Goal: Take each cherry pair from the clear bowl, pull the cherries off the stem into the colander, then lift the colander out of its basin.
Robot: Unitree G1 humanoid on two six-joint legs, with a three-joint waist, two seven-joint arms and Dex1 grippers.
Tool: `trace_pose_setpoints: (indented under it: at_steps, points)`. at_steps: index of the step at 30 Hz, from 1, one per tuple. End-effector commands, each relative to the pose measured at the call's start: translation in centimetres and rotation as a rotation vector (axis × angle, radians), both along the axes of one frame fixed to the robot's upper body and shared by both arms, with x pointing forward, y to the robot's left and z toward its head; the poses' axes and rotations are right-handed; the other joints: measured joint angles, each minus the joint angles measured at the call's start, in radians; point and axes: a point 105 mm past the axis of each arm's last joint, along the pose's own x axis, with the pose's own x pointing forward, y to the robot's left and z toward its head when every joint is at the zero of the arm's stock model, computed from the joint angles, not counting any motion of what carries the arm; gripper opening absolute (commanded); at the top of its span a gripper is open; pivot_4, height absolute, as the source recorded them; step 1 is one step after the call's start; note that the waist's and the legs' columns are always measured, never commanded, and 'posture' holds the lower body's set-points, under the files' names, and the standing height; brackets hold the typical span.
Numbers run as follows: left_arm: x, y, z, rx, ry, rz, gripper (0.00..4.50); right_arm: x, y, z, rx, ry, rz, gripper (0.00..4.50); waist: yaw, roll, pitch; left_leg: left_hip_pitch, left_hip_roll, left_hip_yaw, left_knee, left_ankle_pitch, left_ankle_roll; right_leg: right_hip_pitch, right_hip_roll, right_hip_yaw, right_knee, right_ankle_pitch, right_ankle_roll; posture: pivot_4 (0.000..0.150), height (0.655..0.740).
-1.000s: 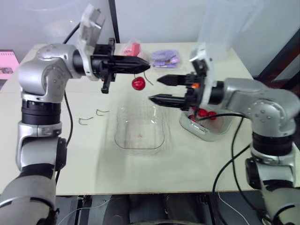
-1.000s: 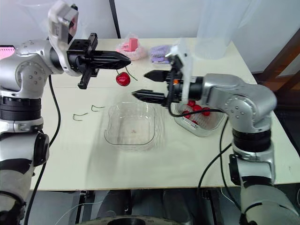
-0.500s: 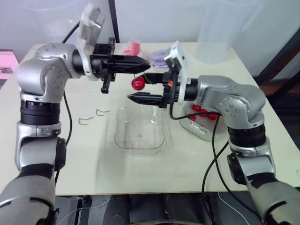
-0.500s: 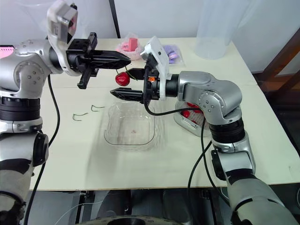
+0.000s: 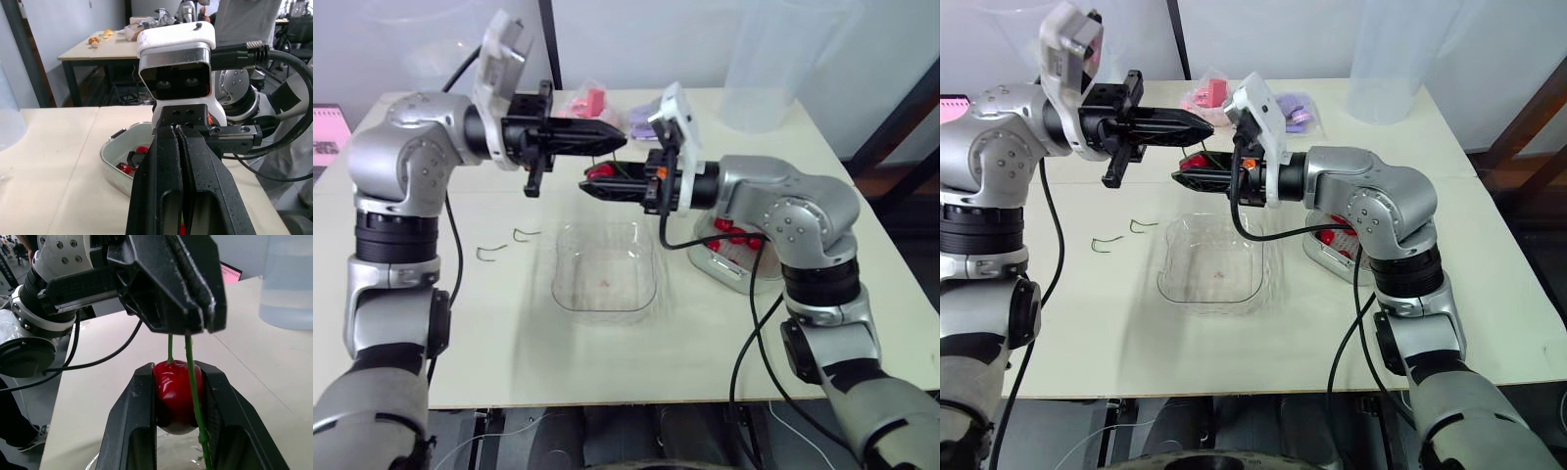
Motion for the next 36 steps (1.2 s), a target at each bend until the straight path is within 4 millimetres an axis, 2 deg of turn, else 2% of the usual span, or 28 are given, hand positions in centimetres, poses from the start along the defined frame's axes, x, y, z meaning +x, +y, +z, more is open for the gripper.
trace_pose_setpoints:
  at_steps: [1, 5, 10, 14, 18, 22, 25, 28, 32, 35, 36]
  points:
    - [-0.6, 0.0, 0.9, -0.01, -0.044, -0.008, 0.0, -0.6, 0.1, 0.4, -0.02, -0.055, 0.014, 0.63, 0.0, 0.0, 0.0, 0.0, 0.0, 0.0, 0.0, 0.0, 0.0, 0.0, 0.0, 0.0, 0.0, 0.0, 0.0, 0.15, 0.7367]
    - [-0.6, 0.0, 1.2, -0.015, -0.049, -0.01, 0.0, -0.7, 0.0, -1.3, -0.079, -0.034, 0.012, 0.63, 0.0, 0.0, 0.0, 0.0, 0.0, 0.0, 0.0, 0.0, 0.0, 0.0, 0.0, 0.0, 0.0, 0.0, 0.0, 0.15, 0.7367]
    - [-0.6, 0.1, 1.5, -0.021, -0.054, -0.009, 0.0, -0.8, -0.7, -4.5, -0.151, 0.021, -0.003, 0.63, 0.0, 0.0, 0.0, 0.0, 0.0, 0.0, 0.0, 0.0, 0.0, 0.0, 0.0, 0.0, 0.0, 0.0, 0.0, 0.15, 0.7367]
    - [-0.6, 0.1, 1.3, -0.02, -0.054, -0.007, 0.0, -1.0, -1.4, -5.1, -0.159, 0.031, -0.028, 0.63, 0.0, 0.0, 0.0, -0.001, 0.0, 0.0, 0.0, 0.0, 0.0, 0.0, 0.0, 0.0, 0.0, 0.0, 0.0, 0.15, 0.7367]
    - [-0.6, 0.3, 0.9, -0.017, -0.048, -0.004, 0.0, -0.3, -4.7, -3.8, -0.162, -0.005, -0.144, 0.63, 0.001, 0.0, 0.0, -0.001, 0.0, 0.0, 0.0, 0.0, 0.0, 0.0, 0.0, 0.0, -0.001, 0.0, 0.0, 0.15, 0.7367]
    - [-0.7, 0.5, 0.5, -0.012, -0.04, 0.003, 0.0, 0.5, -10.1, -3.3, -0.226, -0.03, -0.314, 0.63, 0.007, 0.0, 0.0, -0.002, 0.0, 0.0, 0.0, 0.0, 0.0, 0.0, -0.001, 0.0, -0.002, 0.0, 0.0, 0.15, 0.7367]
    - [-0.7, 0.6, 0.2, -0.013, -0.036, 0.006, 0.0, 0.8, -13.3, -3.6, -0.283, -0.026, -0.408, 0.63, 0.008, 0.0, 0.0, -0.002, 0.0, 0.0, 0.0, 0.0, 0.0, 0.0, -0.001, 0.0, -0.003, 0.0, 0.0, 0.15, 0.7367]
    - [-0.7, 0.5, -0.1, -0.013, -0.031, 0.008, 0.0, 1.2, -17.7, -5.3, -0.397, 0.014, -0.527, 0.63, 0.006, 0.0, 0.0, -0.002, 0.0, 0.0, 0.0, -0.001, 0.001, 0.0, 0.0, 0.0, -0.003, 0.0, 0.0, 0.15, 0.7367]
    - [-0.6, 0.4, -0.3, -0.014, -0.027, 0.008, 0.0, 1.3, -19.2, -7.7, -0.474, 0.049, -0.545, 0.63, -0.003, 0.0, 0.0, -0.001, 0.0, 0.0, 0.0, -0.001, 0.001, 0.0, 0.0, 0.001, -0.003, 0.0, 0.0, 0.15, 0.7367]
    - [-0.6, 0.3, -0.4, -0.014, -0.026, 0.008, 0.0, 1.5, -19.5, -8.4, -0.492, 0.041, -0.547, 0.63, -0.003, 0.0, 0.0, 0.0, 0.0, 0.0, 0.0, -0.001, 0.001, 0.0, 0.0, 0.001, -0.003, 0.0, 0.0, 0.15, 0.7367]
    - [-0.6, 0.3, -0.4, -0.014, -0.026, 0.011, 0.0, 1.6, -19.7, -8.3, -0.488, 0.036, -0.561, 1.13, -0.002, 0.0, 0.0, 0.0, 0.0, 0.0, 0.0, -0.001, 0.001, 0.0, 0.0, 0.001, -0.002, 0.0, 0.0, 0.15, 0.7367]
